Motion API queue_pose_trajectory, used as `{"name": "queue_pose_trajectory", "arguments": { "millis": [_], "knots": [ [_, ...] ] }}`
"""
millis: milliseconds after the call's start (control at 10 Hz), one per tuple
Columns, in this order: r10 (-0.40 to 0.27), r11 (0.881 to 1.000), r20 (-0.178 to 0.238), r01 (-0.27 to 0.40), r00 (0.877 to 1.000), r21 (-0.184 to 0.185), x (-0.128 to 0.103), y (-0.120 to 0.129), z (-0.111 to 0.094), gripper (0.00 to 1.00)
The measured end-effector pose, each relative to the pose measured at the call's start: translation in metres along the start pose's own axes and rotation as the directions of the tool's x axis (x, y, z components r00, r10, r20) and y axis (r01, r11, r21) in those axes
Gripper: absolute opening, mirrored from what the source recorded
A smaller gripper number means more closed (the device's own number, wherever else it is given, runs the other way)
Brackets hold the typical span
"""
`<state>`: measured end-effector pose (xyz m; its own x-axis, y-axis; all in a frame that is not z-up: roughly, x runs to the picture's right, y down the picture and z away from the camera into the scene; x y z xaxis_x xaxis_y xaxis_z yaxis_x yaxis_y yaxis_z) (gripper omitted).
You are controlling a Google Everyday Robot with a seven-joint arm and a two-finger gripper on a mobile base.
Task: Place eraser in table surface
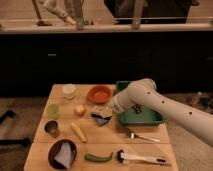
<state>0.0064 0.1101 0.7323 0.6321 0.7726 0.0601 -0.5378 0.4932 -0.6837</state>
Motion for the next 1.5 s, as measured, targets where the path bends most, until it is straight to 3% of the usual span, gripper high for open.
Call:
{"name": "queue_pose_trajectory", "arguments": {
  "millis": [1100, 1500],
  "knots": [
    [0.007, 1.000, 0.005, -0.007, 1.000, -0.005, 0.017, 0.004, -0.010, 0.13],
    [-0.066, 0.991, 0.051, 0.071, 0.997, -0.115, 0.031, 0.020, 0.008, 0.13]
  ]
}}
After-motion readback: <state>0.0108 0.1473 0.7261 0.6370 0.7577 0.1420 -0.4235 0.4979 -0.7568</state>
